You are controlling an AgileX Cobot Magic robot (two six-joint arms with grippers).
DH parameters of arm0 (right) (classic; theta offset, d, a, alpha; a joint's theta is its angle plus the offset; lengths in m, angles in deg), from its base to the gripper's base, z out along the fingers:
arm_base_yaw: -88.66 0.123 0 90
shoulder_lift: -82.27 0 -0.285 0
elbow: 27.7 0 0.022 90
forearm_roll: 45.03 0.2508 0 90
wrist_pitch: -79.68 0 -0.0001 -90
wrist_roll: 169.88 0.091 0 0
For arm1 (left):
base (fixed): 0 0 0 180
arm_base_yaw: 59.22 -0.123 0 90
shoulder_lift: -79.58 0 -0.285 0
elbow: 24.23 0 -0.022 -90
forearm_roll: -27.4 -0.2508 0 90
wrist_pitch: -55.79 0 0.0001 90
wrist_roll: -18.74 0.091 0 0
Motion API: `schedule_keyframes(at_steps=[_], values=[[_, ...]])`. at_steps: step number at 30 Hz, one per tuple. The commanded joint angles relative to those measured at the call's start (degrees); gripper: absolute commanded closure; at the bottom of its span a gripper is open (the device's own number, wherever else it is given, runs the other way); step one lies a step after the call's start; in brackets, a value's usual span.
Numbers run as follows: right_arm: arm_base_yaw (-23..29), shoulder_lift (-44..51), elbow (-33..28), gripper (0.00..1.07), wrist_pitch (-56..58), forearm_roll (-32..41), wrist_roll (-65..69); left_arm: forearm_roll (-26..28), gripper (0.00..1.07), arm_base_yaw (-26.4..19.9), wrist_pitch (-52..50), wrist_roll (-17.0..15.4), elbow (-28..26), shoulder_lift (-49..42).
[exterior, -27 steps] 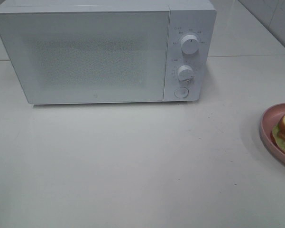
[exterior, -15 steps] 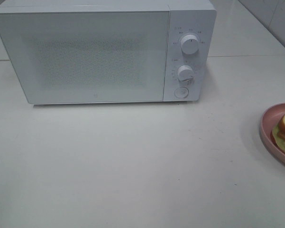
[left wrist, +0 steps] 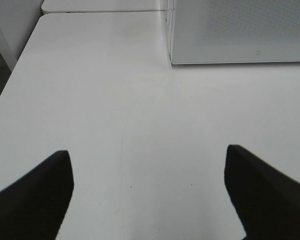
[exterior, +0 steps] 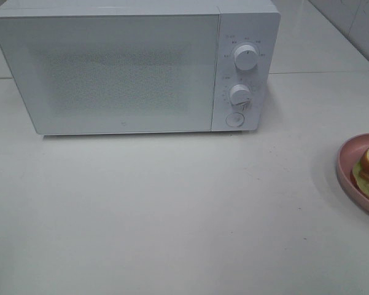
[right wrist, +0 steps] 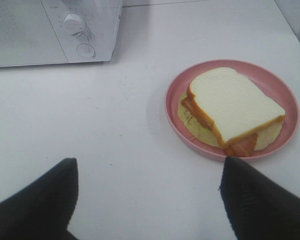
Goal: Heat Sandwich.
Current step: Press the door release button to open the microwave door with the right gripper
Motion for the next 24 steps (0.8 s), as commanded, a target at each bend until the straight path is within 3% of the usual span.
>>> schedule_keyframes(at_steps=[1,24], values=[[-0.1,1.5,-0.1,0.31,-0.4,-0.5,0.3,0.0,0.30,0.0,-0.8,-0.1,0.2,-1.3],[-0.1,1.5,-0.1,0.31,-0.4,-0.5,0.3,0.0,0.30,0.0,-0.8,-0.1,0.2,-1.3]])
